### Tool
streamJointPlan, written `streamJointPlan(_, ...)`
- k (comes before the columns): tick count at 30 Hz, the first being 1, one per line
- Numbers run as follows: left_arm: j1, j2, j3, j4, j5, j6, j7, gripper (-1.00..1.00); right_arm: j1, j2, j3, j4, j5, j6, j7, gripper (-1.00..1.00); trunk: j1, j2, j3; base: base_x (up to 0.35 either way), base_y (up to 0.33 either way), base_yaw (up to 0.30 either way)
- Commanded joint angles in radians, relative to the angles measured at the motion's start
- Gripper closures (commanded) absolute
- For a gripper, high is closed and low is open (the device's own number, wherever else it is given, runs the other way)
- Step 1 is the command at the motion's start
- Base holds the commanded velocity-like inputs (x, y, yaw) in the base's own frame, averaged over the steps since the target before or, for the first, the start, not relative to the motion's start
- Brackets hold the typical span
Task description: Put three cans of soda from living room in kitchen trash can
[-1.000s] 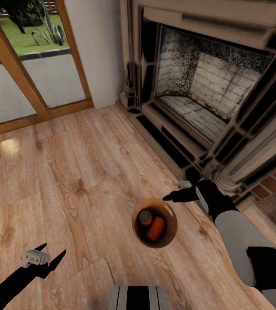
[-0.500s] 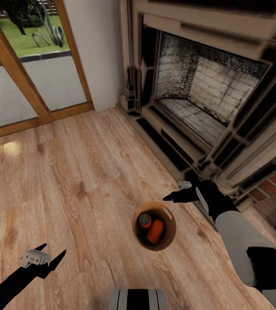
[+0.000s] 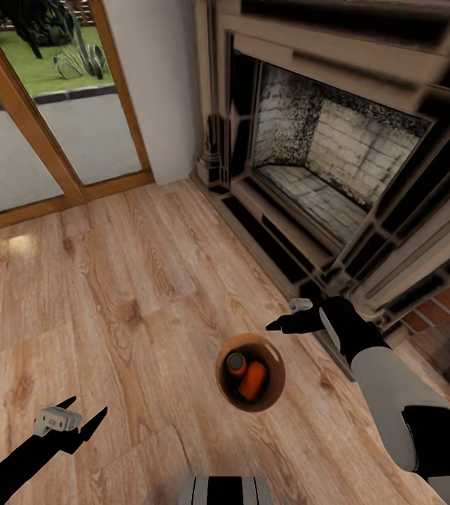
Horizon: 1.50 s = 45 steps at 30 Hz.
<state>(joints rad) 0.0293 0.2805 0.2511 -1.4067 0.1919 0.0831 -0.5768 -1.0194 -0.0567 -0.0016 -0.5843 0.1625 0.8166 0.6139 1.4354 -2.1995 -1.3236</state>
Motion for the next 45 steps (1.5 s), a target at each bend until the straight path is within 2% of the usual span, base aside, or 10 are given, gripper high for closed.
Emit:
streamJointPlan(1,0.000,0.000,0.000,0.000,0.000,0.000,0.000,-1.00,0.002,0.000,0.000,0.000,0.000,0.000,0.000,-1.00,-0.004,0.007,0.003,0.000,0.000,0.000)
streamJointPlan(13,0.000,0.000,0.000,0.001,-0.001,0.001,0.000,-1.00,0.021,0.000,-0.002,-0.032,-0.004,0.000,0.000,-1.00,-0.050,0.091,0.041,0.000,0.000,0.000)
streamJointPlan(19,0.000,-0.001,0.000,0.002,-0.001,0.001,0.001,-1.00,0.054,0.001,0.003,-0.075,-0.004,0.001,-0.001,-1.00,-0.073,0.133,0.060,0.000,0.000,0.000)
streamJointPlan(28,0.000,0.000,0.000,0.024,0.001,0.001,0.002,-1.00,0.083,0.002,0.004,-0.092,0.002,0.004,-0.002,-1.00,-0.107,0.196,0.088,0.000,0.000,0.000)
streamJointPlan(33,-0.001,0.000,0.000,0.039,0.000,0.001,0.017,-1.00,0.121,0.001,0.006,-0.130,0.004,0.006,-0.002,-1.00,-0.127,0.231,0.103,0.000,0.000,0.000)
streamJointPlan(40,-0.002,0.000,0.002,0.086,0.001,0.000,0.068,-1.00,0.177,0.000,0.010,-0.198,0.006,0.013,-0.002,-1.00,-0.153,0.280,0.125,0.000,0.000,0.000)
streamJointPlan(45,-0.003,0.000,0.002,0.106,0.001,0.000,0.078,-1.00,0.227,-0.004,0.043,-0.216,0.008,0.011,0.000,-1.00,-0.173,0.315,0.141,0.000,0.000,0.000)
